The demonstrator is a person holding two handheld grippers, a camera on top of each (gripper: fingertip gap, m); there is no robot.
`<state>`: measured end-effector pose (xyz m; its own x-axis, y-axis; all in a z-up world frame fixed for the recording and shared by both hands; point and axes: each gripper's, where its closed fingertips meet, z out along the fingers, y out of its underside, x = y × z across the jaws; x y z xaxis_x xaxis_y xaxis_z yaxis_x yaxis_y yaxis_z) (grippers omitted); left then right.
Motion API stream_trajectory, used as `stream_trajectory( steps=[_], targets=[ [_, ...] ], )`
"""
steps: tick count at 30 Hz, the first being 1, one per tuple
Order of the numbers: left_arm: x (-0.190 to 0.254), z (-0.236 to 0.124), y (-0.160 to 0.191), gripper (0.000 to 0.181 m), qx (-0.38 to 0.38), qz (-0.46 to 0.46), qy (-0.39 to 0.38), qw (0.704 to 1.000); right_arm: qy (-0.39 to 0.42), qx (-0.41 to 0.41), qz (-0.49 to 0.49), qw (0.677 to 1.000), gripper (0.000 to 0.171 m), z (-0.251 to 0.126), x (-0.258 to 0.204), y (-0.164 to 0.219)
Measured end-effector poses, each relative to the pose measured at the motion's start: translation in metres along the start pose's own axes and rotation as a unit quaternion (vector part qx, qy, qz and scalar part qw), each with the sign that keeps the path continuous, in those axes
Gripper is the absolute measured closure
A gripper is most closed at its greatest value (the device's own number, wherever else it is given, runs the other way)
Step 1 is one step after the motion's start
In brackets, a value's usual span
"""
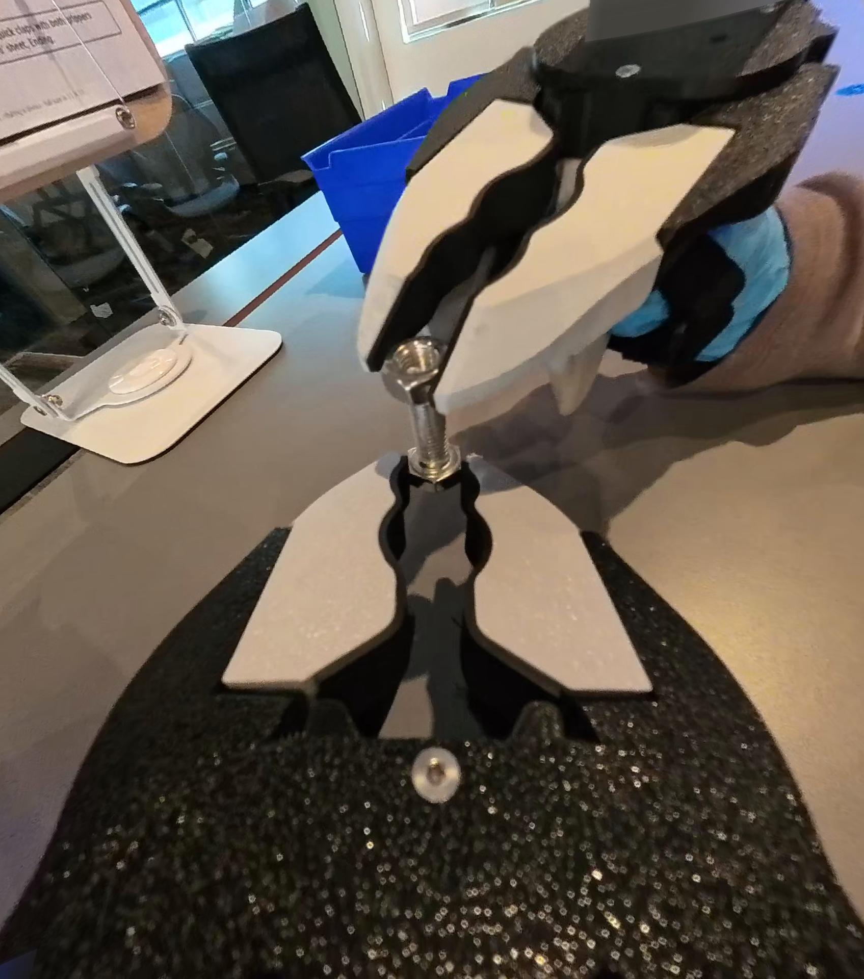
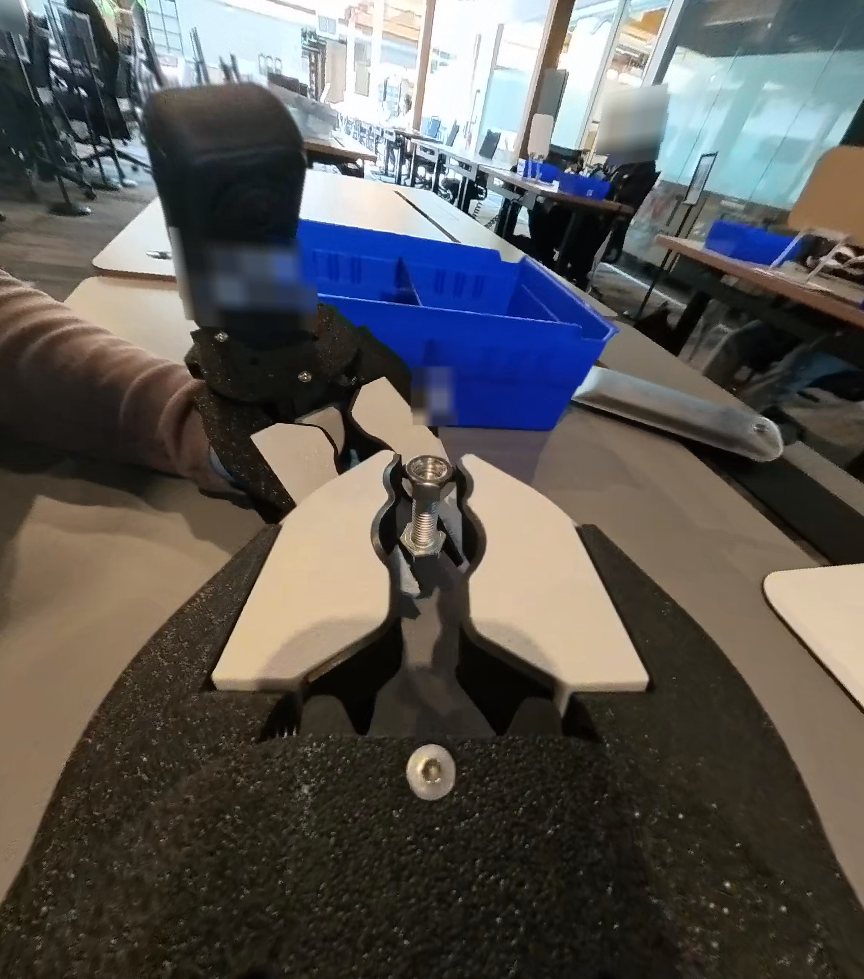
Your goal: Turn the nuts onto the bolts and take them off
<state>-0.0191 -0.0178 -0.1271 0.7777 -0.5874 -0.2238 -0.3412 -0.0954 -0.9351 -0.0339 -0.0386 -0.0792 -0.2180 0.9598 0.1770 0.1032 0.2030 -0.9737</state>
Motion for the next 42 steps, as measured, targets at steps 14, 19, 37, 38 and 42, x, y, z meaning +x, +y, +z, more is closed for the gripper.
stream_trajectory(
  steps=[14, 19, 37, 38, 42],
  targets=[
    [-0.011, -0.002, 0.001, 0.163, -0.001, -0.032, -0.026, 0.999, 0.077, 0.088, -0.006, 0.993, 0.140, 0.000, 0.001, -0.009],
    [-0.010, -0.001, 0.002, 0.163, -0.007, -0.026, -0.026, 0.999, 0.094, 0.104, -0.024, 0.990, 0.145, -0.004, 0.000, -0.016],
    [-0.008, 0.000, 0.003, 0.163, -0.014, -0.009, -0.030, 0.999, 0.076, 0.024, 0.068, 0.995, 0.151, 0.006, 0.009, 0.004],
    [-0.008, 0.000, 0.003, 0.163, -0.012, -0.011, -0.030, 0.999, 0.078, 0.025, 0.065, 0.995, 0.151, 0.006, 0.010, 0.003],
    [-0.008, -0.001, 0.002, 0.163, -0.006, -0.013, -0.028, 0.999, 0.088, 0.050, 0.060, 0.993, 0.152, 0.006, 0.010, 0.001]
  ],
)
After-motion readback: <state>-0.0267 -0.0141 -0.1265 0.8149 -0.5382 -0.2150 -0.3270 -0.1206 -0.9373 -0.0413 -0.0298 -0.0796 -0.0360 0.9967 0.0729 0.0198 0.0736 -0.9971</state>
